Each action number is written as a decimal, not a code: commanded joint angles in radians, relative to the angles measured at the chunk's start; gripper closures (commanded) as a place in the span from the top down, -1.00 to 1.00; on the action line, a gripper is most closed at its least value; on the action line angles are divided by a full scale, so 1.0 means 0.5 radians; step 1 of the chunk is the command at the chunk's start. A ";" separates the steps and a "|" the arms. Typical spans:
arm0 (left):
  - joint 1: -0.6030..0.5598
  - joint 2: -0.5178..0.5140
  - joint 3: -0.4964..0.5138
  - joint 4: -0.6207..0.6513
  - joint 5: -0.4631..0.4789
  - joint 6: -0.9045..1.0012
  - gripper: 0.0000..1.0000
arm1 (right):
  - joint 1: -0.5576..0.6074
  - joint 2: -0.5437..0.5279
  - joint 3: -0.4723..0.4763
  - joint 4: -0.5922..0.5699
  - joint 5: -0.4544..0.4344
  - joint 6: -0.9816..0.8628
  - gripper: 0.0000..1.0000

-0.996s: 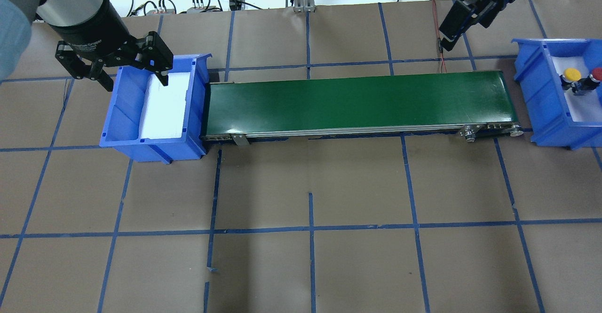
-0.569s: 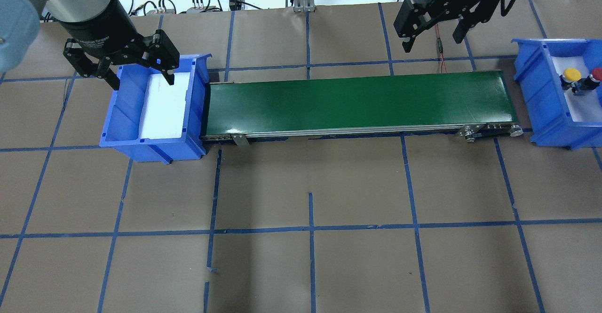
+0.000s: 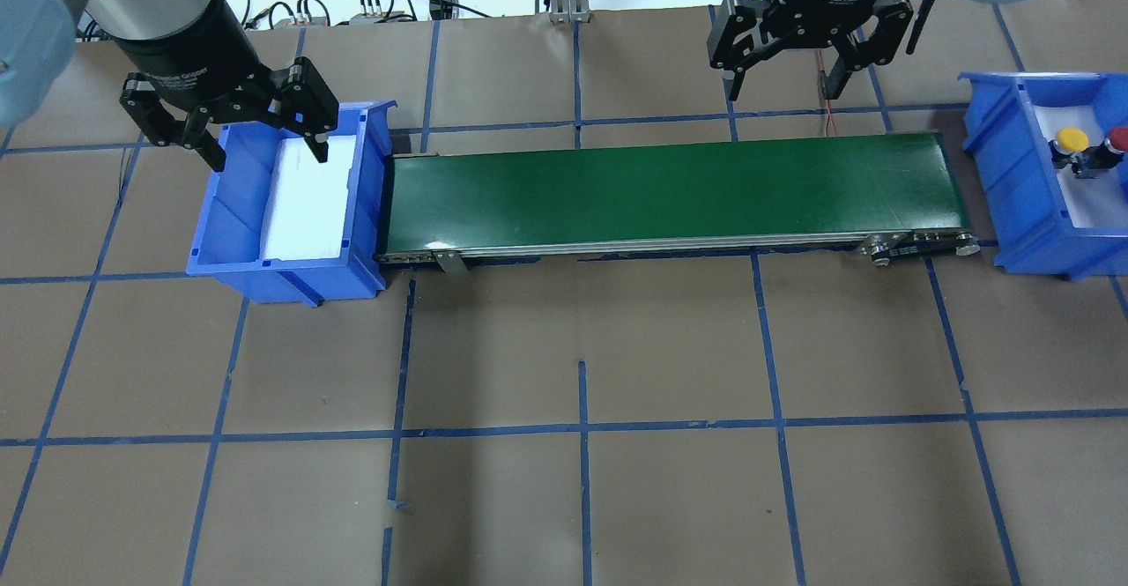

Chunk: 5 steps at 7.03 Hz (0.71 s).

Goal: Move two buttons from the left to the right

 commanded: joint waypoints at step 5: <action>-0.011 0.015 -0.023 -0.002 -0.004 0.003 1.00 | 0.001 0.014 0.003 -0.014 -0.002 -0.002 0.99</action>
